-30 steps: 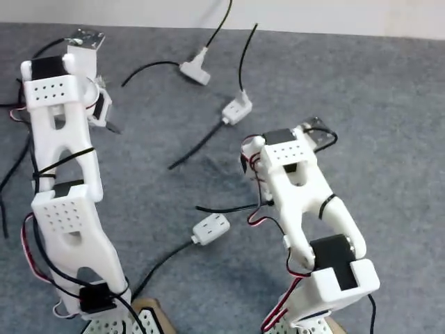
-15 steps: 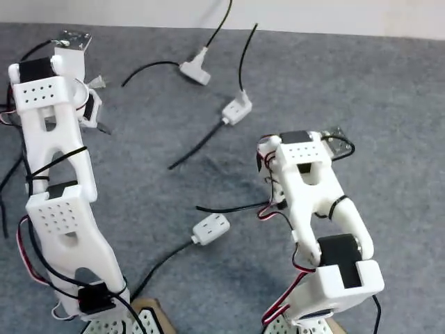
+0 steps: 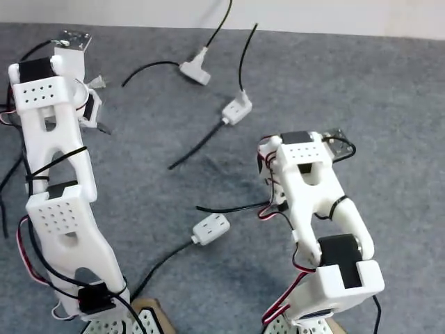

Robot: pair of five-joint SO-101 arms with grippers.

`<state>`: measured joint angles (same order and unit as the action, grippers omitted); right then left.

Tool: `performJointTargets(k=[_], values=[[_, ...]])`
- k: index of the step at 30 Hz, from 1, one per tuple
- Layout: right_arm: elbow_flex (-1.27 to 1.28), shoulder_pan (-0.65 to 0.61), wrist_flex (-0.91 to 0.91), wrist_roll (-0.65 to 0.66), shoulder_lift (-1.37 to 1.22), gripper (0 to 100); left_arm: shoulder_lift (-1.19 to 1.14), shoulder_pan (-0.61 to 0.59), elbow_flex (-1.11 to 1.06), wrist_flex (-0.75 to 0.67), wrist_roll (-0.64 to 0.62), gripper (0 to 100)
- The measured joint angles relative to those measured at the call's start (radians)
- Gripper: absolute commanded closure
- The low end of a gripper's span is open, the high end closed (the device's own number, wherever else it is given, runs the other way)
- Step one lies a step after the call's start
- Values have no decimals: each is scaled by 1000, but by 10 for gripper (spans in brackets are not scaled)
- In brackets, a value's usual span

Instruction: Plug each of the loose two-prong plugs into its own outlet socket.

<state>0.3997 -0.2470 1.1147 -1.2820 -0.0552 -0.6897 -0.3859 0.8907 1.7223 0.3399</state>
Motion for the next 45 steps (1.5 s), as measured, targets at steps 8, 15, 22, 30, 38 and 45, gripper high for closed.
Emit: performJointTargets(k=[8,15,22,30,38,45], values=[[28,2,0,0,0,893,0,0,0,0,0,733],[35,2,-18,0,0,889,0,-8,0,0,0,733],[44,12,-18,106,-86,881,0,-29,0,0,0,733],[32,9,-26,161,-104,869,0,-29,0,0,0,733],[43,25,-17,190,-104,956,0,-32,0,0,0,733],[44,43,-17,222,-104,954,0,-34,0,0,0,733]])
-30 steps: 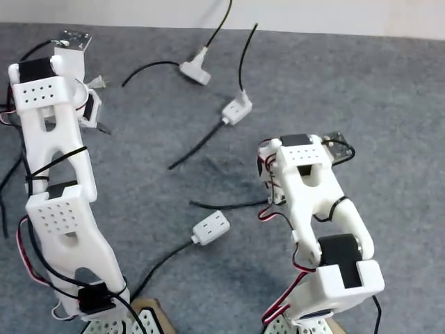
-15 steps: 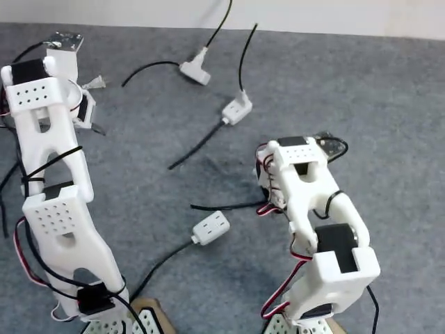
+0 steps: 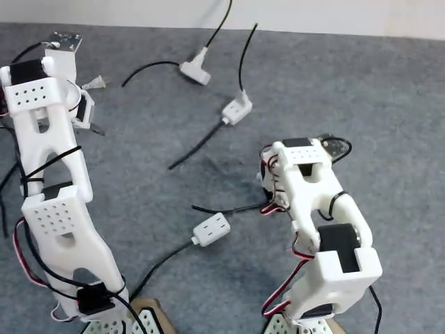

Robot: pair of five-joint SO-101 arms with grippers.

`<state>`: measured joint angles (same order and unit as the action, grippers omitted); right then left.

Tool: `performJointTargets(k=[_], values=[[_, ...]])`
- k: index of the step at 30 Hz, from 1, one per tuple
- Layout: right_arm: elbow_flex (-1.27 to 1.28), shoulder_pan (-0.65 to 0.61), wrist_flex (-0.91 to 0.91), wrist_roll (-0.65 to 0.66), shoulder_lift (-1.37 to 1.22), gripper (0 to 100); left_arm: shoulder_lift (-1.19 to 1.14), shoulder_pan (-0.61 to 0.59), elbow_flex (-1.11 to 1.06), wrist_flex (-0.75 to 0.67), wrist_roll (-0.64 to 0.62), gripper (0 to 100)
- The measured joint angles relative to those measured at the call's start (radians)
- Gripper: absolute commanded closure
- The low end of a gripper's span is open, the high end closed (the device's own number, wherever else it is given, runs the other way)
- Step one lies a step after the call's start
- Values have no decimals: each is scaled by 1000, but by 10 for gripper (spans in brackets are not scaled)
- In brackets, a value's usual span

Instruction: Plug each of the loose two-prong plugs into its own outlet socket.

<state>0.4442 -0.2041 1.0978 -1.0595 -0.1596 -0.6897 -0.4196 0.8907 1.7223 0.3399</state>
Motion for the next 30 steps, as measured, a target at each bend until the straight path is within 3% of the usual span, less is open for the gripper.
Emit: performJointTargets(k=[13,16,21,30], values=[[0,25,0,9,-2,957,0,-8,0,0,0,733],[0,26,0,69,-2,958,0,-11,0,0,0,733],[-86,46,31,459,-5,986,0,-11,0,0,0,733],[-474,20,387,1221,-5,989,0,-11,0,0,0,733]])
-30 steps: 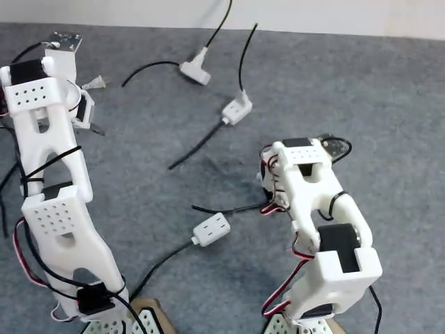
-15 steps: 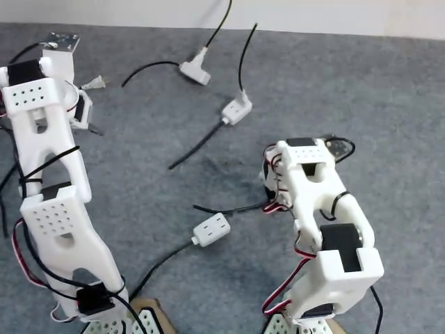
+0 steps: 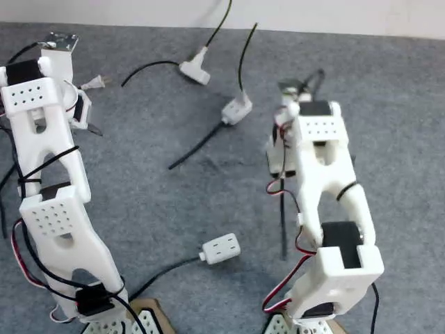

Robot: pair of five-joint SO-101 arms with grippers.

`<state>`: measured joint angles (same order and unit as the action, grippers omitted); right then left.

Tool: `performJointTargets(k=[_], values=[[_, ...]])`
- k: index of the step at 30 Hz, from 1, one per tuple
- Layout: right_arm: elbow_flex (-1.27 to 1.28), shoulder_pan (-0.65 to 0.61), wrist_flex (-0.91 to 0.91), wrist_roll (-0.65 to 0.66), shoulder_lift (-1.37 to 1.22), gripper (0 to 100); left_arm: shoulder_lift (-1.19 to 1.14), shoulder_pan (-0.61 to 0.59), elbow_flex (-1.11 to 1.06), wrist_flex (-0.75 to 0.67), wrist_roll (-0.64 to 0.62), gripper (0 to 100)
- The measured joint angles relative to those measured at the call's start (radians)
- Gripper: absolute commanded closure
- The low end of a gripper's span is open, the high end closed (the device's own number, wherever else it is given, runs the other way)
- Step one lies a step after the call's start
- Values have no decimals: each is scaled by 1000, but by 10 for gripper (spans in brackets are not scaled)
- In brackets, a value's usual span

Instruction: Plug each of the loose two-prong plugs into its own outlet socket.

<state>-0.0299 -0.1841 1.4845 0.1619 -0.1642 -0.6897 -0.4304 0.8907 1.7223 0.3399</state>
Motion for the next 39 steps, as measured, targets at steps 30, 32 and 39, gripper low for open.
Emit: performJointTargets(k=[30,32,39], values=[[71,-167,-144,689,210,991,29,198,-112,-26,138,824],[190,-187,-313,600,267,991,57,184,-118,-101,84,873],[422,-288,-572,517,362,991,183,150,-376,-322,44,853]])
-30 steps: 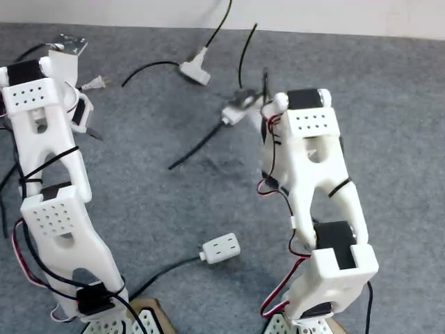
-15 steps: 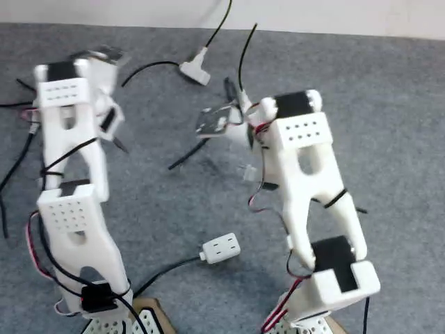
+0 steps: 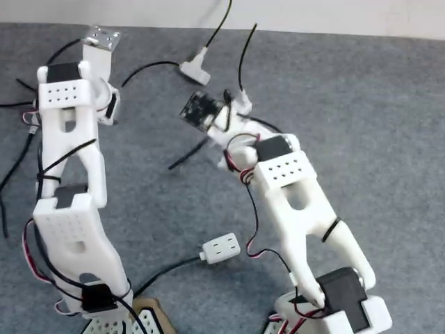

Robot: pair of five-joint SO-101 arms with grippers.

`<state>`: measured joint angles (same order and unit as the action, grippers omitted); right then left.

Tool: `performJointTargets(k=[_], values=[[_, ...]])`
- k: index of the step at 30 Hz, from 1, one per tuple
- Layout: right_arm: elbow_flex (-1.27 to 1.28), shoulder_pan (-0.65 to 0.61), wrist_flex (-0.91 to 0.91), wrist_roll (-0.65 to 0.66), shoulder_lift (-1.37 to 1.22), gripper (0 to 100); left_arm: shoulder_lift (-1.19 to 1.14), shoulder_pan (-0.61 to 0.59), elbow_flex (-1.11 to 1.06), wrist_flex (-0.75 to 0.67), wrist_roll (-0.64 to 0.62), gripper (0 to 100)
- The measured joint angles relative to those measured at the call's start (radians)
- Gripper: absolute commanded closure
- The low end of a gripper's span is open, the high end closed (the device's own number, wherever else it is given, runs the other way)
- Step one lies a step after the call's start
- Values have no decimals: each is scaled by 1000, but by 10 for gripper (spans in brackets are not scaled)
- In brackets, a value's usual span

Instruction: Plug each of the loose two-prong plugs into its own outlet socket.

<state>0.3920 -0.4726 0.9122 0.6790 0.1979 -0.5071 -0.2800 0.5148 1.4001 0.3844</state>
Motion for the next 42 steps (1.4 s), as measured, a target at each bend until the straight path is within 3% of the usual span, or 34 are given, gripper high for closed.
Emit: performJointTargets(k=[6,11,16,22,29,36,42], values=[[-40,0,166,46,9,991,290,3,-399,-192,-2,851],[-63,60,477,390,8,991,385,2,-583,-216,26,851],[-3,107,520,583,-6,991,405,-54,-591,-222,29,850],[69,109,370,588,-38,989,405,-138,-600,-222,97,850],[83,101,215,580,-258,984,405,-265,-632,-293,117,850],[83,71,133,535,-336,806,405,-351,-724,-404,180,850],[94,35,155,488,-284,804,405,-388,-729,-425,184,850]])
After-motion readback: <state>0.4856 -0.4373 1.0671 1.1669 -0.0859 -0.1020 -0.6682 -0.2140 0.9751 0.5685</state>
